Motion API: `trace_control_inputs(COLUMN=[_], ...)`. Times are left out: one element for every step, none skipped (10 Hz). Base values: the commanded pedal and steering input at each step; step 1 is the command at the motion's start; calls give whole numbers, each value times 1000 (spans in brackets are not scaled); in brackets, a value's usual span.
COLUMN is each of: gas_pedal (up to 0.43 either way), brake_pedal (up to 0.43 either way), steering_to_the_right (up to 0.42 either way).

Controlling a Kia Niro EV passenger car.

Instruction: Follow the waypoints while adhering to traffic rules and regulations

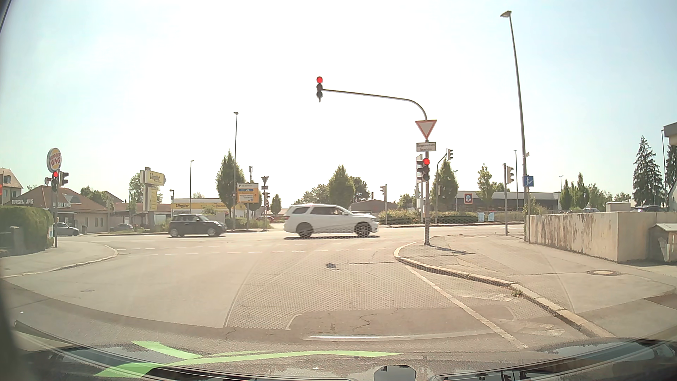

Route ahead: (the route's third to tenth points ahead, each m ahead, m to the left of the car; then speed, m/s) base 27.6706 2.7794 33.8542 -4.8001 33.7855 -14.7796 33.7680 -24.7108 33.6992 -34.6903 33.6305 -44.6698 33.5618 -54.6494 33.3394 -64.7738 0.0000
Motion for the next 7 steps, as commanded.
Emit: trace_control_inputs(gas_pedal=[0,0,0,0,0,0,0], brake_pedal=[311,311,311,311,311,311,311], steering_to_the_right=[-17,-17,-17,-17,-17,-17,-17])
